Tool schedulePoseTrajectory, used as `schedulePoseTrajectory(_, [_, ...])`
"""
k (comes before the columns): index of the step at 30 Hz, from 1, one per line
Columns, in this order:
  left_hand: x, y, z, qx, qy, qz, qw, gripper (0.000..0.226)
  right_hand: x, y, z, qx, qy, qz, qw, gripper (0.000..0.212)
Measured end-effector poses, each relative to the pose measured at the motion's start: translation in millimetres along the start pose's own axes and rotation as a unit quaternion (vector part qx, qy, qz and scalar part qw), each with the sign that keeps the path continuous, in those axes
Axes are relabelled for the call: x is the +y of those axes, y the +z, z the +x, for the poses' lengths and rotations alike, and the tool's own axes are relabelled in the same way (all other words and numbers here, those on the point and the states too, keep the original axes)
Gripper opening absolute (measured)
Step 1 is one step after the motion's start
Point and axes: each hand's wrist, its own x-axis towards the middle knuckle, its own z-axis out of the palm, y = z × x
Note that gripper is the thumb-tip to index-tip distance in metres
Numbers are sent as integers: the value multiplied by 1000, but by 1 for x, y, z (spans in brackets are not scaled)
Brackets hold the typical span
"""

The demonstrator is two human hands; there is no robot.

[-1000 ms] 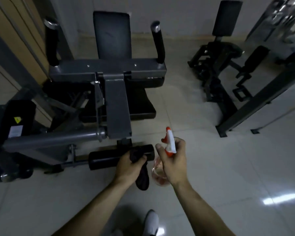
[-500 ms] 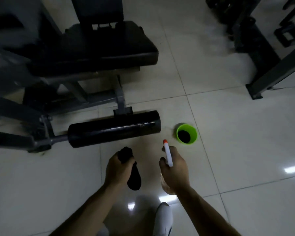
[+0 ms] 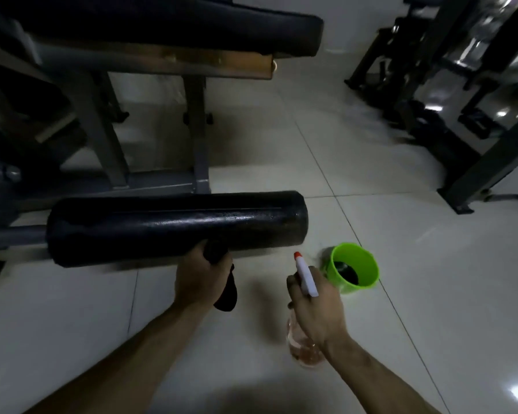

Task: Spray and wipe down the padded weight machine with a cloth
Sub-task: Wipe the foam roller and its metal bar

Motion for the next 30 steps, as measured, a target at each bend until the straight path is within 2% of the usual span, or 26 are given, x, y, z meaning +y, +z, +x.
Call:
schedulePoseTrajectory(5, [-41,-37,14,77,26,-60,995,8,-16,51,0,-24,-135,-3,991,14])
schedulePoseTrajectory(8, [-62,-81,10,139,17,-65,988,10,-43,92,-9,-69,-177,-14,982,19])
schedulePoseTrajectory(10, [-75,-113,5,183,-5,-66,981,12,-70,119,-19,-94,-219,-27,971,14])
schedulePoseTrajectory(12, [-86,-137,0,198,-21,-78,977,16,-93,143,-26,-118,-229,-21,966,11])
schedulePoseTrajectory(14, [-93,-155,-5,207,-33,-87,974,19,-115,163,-28,-141,-221,-7,965,17])
schedulePoseTrajectory(19, [-109,-183,-14,239,-56,-100,964,14,-155,209,-37,-178,-242,16,954,23])
schedulePoseTrajectory(23, [-110,-180,-11,201,-90,-114,969,15,-149,209,-37,-203,-203,73,955,30])
schedulePoseTrajectory(26, [-97,-149,-1,119,-128,-127,976,12,-111,179,-25,-176,-168,90,966,32])
schedulePoseTrajectory(30, [-73,-80,8,-42,-202,-171,963,52,-42,129,-7,-124,-101,10,987,45])
